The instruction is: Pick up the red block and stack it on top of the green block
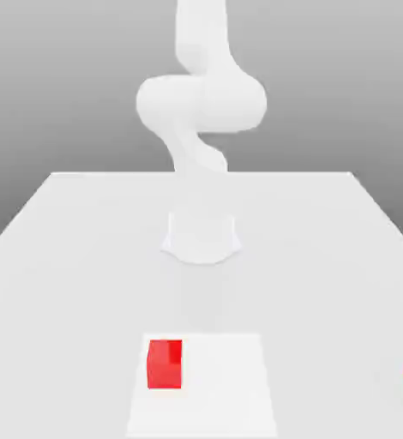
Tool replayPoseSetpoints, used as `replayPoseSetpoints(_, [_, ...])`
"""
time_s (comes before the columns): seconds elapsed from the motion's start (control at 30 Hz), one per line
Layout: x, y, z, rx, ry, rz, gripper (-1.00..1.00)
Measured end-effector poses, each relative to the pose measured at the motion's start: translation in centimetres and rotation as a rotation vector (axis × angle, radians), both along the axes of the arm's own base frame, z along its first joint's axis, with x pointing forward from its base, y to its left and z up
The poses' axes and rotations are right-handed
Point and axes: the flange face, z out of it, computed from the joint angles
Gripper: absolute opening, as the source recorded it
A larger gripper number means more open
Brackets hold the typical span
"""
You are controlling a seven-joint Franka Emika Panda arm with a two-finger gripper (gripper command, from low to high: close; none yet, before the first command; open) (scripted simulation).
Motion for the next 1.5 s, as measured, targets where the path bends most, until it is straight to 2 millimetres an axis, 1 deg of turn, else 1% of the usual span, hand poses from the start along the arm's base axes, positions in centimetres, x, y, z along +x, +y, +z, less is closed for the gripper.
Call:
replayPoseSetpoints(0.07, [2.6,-0.5,-4.6,-0.008,0.075,-0.003,0.00])
replayPoseSetpoints(0.17, [5.2,-1.4,-11.4,-0.015,0.181,-0.007,0.00])
replayPoseSetpoints(0.23, [6.3,-2.0,-16.0,-0.018,0.250,-0.008,0.00])
replayPoseSetpoints(0.33, [7.0,-2.8,-22.9,-0.018,0.354,-0.008,0.00])
replayPoseSetpoints(0.4, [6.9,-3.4,-27.4,-0.016,0.423,-0.008,0.00])
replayPoseSetpoints(0.47, [6.3,-3.8,-31.9,-0.013,0.492,-0.007,0.00])
replayPoseSetpoints(0.53, [5.3,-4.2,-36.2,-0.008,0.561,-0.004,0.00])
replayPoseSetpoints(0.63, [3.0,-4.8,-42.2,0.005,0.663,-0.003,0.00])
replayPoseSetpoints(0.7, [2.0,-4.9,-45.3,0.010,0.702,0.000,0.00])
replayPoseSetpoints(0.87, [1.6,-4.9,-50.8,0.011,0.715,0.001,0.00])
replayPoseSetpoints(0.9, [1.6,-4.9,-51.5,0.011,0.715,0.002,-1.00])
replayPoseSetpoints(1.07, [1.6,-4.9,-51.5,0.011,0.716,0.001,-1.00])
replayPoseSetpoints(1.1, [1.5,-4.9,-51.8,0.011,0.716,0.001,-1.00])
replayPoseSetpoints(1.13, [1.6,-4.9,-51.4,0.011,0.716,0.001,-1.00])
replayPoseSetpoints(1.2, [1.7,-4.9,-49.9,0.011,0.716,0.002,-1.00])
replayPoseSetpoints(1.33, [1.7,-4.6,-45.9,0.009,0.716,0.008,-1.00])
replayPoseSetpoints(1.4, [3.5,0.2,-45.1,-0.042,0.719,0.132,-1.00])
replayPoseSetpoints(1.5, [5.8,8.3,-44.3,-0.118,0.719,0.320,-1.00])
